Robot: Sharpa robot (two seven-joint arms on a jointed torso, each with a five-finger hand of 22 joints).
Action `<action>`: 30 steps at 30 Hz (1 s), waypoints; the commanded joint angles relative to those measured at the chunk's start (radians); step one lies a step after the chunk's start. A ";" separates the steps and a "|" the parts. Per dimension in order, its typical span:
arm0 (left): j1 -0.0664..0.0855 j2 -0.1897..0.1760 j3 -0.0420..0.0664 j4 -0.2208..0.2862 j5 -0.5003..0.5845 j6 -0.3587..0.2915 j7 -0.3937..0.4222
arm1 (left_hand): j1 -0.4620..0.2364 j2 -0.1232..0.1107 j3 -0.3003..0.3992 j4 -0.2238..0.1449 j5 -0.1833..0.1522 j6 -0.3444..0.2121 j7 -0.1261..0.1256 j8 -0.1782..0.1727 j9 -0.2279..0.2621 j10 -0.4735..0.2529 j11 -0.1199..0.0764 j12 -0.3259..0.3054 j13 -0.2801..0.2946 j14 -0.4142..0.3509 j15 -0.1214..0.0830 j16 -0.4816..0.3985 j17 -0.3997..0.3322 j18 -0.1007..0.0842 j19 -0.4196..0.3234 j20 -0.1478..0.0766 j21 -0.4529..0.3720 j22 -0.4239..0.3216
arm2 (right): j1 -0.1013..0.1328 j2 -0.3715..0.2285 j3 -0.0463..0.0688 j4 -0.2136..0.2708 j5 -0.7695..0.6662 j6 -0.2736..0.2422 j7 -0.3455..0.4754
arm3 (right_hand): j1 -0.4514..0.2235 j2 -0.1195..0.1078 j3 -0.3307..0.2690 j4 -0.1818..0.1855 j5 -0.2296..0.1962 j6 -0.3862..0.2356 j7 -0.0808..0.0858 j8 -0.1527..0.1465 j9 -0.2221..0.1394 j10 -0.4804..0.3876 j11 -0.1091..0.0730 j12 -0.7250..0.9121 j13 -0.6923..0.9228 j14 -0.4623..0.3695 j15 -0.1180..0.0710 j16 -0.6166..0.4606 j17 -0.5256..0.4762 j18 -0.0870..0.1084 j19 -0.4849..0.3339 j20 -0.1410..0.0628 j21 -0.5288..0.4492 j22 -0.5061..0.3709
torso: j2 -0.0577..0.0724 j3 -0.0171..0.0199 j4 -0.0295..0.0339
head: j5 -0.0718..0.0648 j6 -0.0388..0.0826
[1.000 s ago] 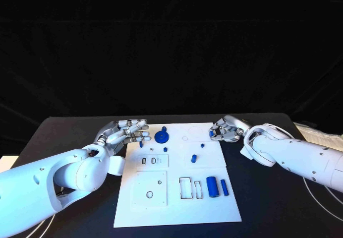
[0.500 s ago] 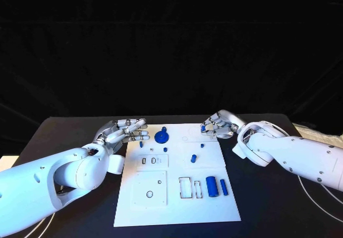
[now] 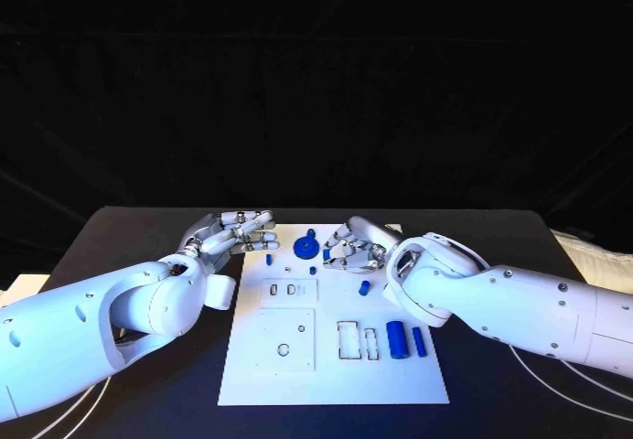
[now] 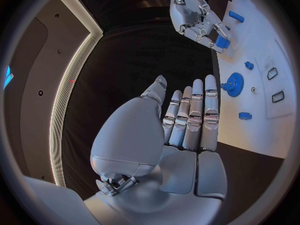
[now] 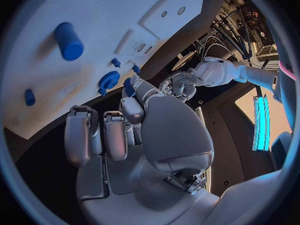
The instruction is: Assemble the parts on the task board
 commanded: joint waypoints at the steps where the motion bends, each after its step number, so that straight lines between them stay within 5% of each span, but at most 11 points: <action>1: 0.001 0.002 0.001 0.000 0.002 0.018 0.011 | 0.000 0.010 0.000 -0.005 -0.003 0.008 -0.001 -0.005 -0.001 0.008 -0.001 -0.006 -0.002 -0.002 -0.006 -0.007 0.001 0.008 0.003 -0.001 -0.004 -0.001 | -0.008 0.021 -0.004 -0.001 -0.120 0.005 -0.079 | -0.009 0.003 0.012 0.010 0.002 0.021 -0.013 0.000 0.012 -0.001 -0.002 -0.001 0.001 0.077 -0.006 -0.004 0.126 -0.005 -0.002 -0.006 -0.003 0.001 | 0.000 -0.0012 0.0012 | 0.010 -0.004; 12: 0.001 0.003 0.001 0.004 0.004 0.020 0.010 | 0.000 0.010 0.000 -0.005 -0.003 0.008 -0.001 -0.005 -0.001 0.008 -0.001 -0.006 -0.002 -0.002 -0.006 -0.007 0.001 0.008 0.003 -0.001 -0.004 -0.001 | -0.047 0.104 -0.016 -0.033 -0.201 0.020 -0.108 | -0.018 0.001 0.013 0.011 0.002 0.016 -0.012 -0.003 0.011 -0.001 -0.001 -0.003 0.000 0.077 -0.005 -0.005 0.124 -0.005 -0.002 -0.006 -0.003 0.002 | 0.001 0.0010 -0.0009 | 0.022 -0.012; 30: 0.001 0.007 0.001 0.009 0.005 0.022 0.009 | 0.000 0.010 0.000 -0.005 -0.003 0.008 -0.001 -0.005 -0.001 0.008 -0.001 -0.006 -0.002 -0.002 -0.006 -0.007 0.001 0.008 0.003 -0.001 -0.004 -0.001 | -0.069 0.151 -0.026 -0.066 -0.246 0.055 -0.134 | -0.031 -0.011 0.012 0.012 0.005 0.013 -0.010 -0.007 0.011 -0.003 0.001 -0.007 -0.002 0.077 -0.004 -0.006 0.123 -0.005 -0.002 -0.005 -0.004 0.000 | 0.001 0.0017 -0.0018 | 0.026 -0.023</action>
